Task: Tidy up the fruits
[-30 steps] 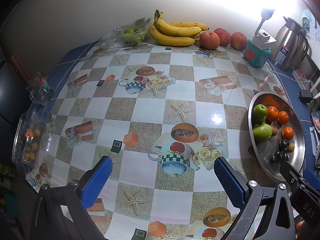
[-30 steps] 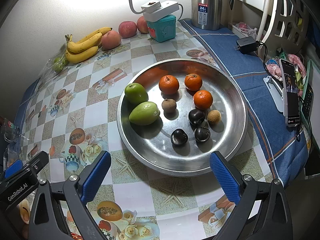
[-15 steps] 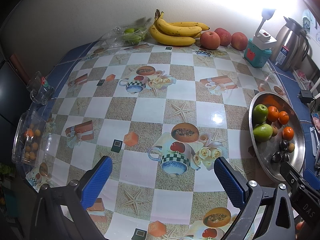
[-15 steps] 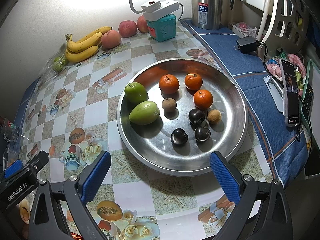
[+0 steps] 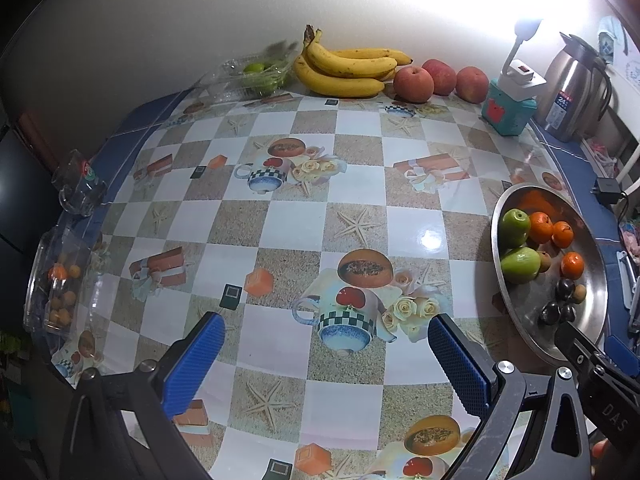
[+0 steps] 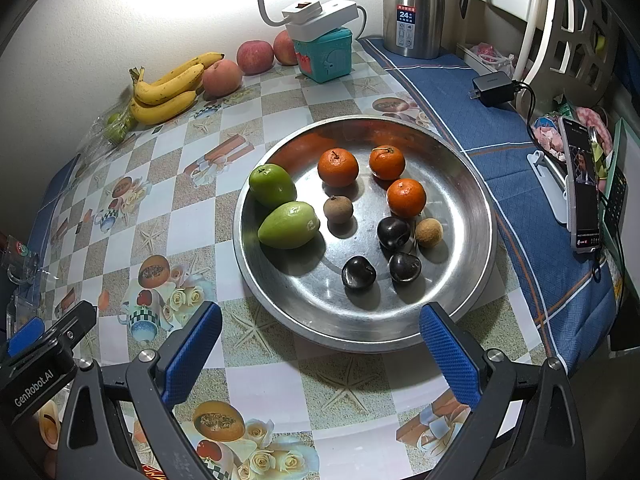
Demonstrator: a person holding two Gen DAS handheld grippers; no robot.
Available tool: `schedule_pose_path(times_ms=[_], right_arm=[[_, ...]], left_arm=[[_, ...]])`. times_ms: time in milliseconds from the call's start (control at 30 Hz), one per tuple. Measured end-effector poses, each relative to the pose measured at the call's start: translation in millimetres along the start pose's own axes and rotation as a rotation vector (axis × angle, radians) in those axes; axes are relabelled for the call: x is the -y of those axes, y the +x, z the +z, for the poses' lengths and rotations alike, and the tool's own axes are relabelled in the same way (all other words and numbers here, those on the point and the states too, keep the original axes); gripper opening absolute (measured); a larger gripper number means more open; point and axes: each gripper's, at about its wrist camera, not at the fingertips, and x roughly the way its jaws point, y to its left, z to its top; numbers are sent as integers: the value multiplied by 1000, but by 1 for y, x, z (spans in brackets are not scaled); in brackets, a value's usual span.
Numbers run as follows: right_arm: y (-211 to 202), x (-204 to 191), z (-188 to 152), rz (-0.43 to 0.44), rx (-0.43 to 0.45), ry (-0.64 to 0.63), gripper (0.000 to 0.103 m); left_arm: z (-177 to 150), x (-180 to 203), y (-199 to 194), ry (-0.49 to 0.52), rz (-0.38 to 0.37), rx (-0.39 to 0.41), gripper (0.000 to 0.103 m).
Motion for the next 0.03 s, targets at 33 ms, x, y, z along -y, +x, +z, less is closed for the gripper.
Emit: schedule_pose_path(times_ms=[33], right_arm=[[0, 0, 0, 0, 0, 0, 99]], left_arm=[[0, 0, -1, -2, 0, 2, 103]])
